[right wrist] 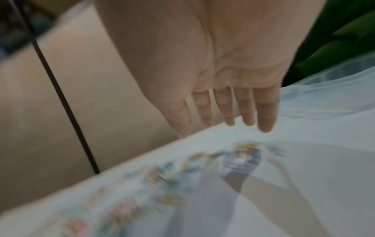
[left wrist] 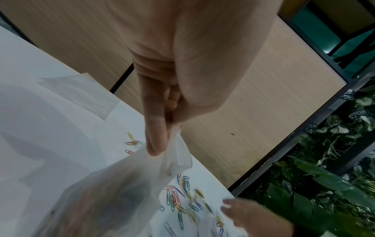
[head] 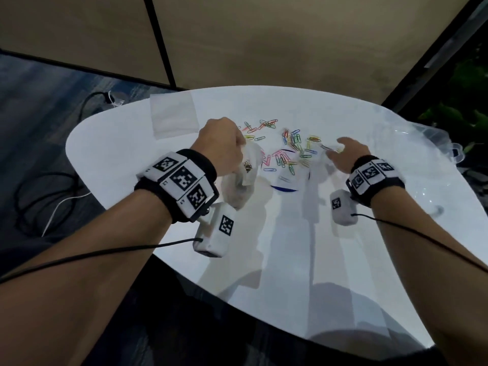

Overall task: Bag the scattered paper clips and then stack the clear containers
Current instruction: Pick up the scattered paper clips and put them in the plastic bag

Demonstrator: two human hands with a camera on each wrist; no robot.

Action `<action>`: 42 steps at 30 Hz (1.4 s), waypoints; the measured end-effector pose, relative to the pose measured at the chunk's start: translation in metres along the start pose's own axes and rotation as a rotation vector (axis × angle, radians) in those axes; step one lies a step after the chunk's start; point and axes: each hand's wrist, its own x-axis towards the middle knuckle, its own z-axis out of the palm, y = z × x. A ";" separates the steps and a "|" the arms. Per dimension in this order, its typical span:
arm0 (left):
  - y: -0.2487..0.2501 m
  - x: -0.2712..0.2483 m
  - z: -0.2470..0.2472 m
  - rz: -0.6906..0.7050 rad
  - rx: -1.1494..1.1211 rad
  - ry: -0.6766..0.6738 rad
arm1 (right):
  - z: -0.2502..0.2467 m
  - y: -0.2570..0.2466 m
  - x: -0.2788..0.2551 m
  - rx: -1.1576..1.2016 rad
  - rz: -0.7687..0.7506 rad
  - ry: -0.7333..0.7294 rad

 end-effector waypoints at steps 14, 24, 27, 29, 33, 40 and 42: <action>-0.004 -0.011 0.005 0.056 0.086 -0.076 | 0.067 -0.059 -0.020 -0.404 -0.416 0.009; 0.001 -0.008 0.008 0.026 0.108 -0.107 | 0.051 -0.046 -0.029 -0.030 -0.260 0.135; 0.005 -0.005 0.011 0.025 0.117 -0.110 | 0.038 -0.026 -0.024 0.323 -0.063 0.047; 0.007 -0.004 0.013 0.023 0.123 -0.115 | 0.029 -0.018 -0.023 0.651 0.043 -0.091; 0.008 -0.002 0.014 0.007 0.125 -0.106 | 0.002 -0.043 -0.046 1.247 0.029 -0.433; 0.009 -0.002 0.016 -0.005 0.117 -0.066 | 0.000 -0.101 -0.090 1.032 -0.162 -0.614; 0.008 -0.003 0.017 0.011 0.112 -0.059 | 0.011 -0.110 -0.091 0.969 -0.190 -0.480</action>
